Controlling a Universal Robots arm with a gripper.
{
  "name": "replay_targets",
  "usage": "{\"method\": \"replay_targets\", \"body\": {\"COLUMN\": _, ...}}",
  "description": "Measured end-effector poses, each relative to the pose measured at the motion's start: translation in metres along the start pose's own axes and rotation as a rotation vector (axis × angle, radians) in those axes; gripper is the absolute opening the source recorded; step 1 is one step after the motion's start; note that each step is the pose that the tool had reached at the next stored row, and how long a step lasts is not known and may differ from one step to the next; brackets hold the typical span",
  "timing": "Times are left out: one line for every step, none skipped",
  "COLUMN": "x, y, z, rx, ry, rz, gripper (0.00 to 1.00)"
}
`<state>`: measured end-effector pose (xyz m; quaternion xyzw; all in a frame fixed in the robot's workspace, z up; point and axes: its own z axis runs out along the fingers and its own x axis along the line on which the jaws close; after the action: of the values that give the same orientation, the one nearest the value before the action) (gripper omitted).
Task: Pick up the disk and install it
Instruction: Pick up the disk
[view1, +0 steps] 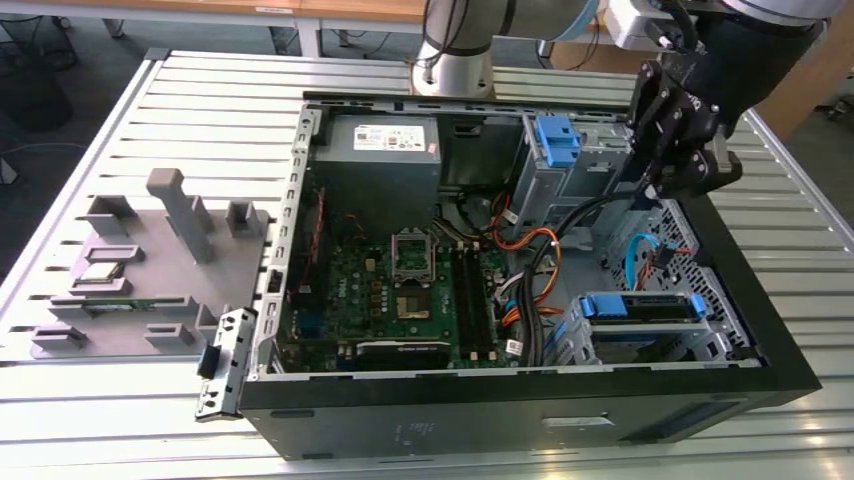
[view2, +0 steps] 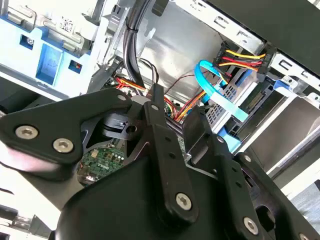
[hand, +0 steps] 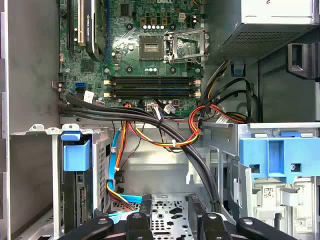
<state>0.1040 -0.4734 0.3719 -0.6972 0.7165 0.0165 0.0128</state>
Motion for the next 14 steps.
{"method": "replay_targets", "body": {"x": -0.0098, "y": 0.0003, "z": 0.0004, "rx": 0.0000, "ry": -0.0001, "rz": 0.000, "gripper": 0.42}}
{"method": "replay_targets", "body": {"x": -0.0102, "y": 0.0003, "z": 0.0004, "rx": 0.0000, "ry": -0.0002, "rz": 0.000, "gripper": 0.42}}
{"method": "replay_targets", "body": {"x": -0.0105, "y": 0.0003, "z": 0.0004, "rx": 0.0000, "ry": -0.0001, "rz": 0.000, "gripper": 0.42}}
{"method": "replay_targets", "body": {"x": -0.0109, "y": 0.0003, "z": 0.0005, "rx": 0.0000, "ry": -0.0001, "rz": 0.000, "gripper": 0.42}}
{"method": "replay_targets", "body": {"x": -0.0113, "y": 0.0003, "z": 0.0005, "rx": 0.0000, "ry": -0.0002, "rz": 0.000, "gripper": 0.42}}
{"method": "replay_targets", "body": {"x": -0.0117, "y": 0.0003, "z": 0.0005, "rx": 0.0000, "ry": -0.0001, "rz": 0.000, "gripper": 0.42}}
{"method": "replay_targets", "body": {"x": -0.0120, "y": 0.0003, "z": 0.0005, "rx": 0.0000, "ry": -0.0002, "rz": 0.000, "gripper": 0.42}}
{"method": "replay_targets", "body": {"x": -0.0124, "y": 0.0003, "z": 0.0005, "rx": 0.0000, "ry": -0.0002, "rz": 0.000, "gripper": 0.42}}
{"method": "replay_targets", "body": {"x": -0.0128, "y": 0.0004, "z": 0.0005, "rx": 0.0000, "ry": -0.0002, "rz": 0.000, "gripper": 0.42}}
{"method": "replay_targets", "body": {"x": -0.0132, "y": 0.0004, "z": 0.0005, "rx": 0.0000, "ry": -0.0001, "rz": 0.000, "gripper": 0.42}}
{"method": "replay_targets", "body": {"x": -0.0135, "y": 0.0004, "z": 0.0005, "rx": 0.0000, "ry": -0.0002, "rz": 0.000, "gripper": 0.42}}
{"method": "replay_targets", "body": {"x": -0.0139, "y": 0.0004, "z": 0.0006, "rx": 0.0000, "ry": -0.0002, "rz": 0.000, "gripper": 0.42}}
{"method": "replay_targets", "body": {"x": -0.0143, "y": 0.0004, "z": 0.0006, "rx": 0.0000, "ry": -0.0001, "rz": 0.000, "gripper": 0.42}}
{"method": "replay_targets", "body": {"x": -0.0146, "y": 0.0004, "z": 0.0006, "rx": 0.0000, "ry": -0.0002, "rz": 0.000, "gripper": 0.42}}
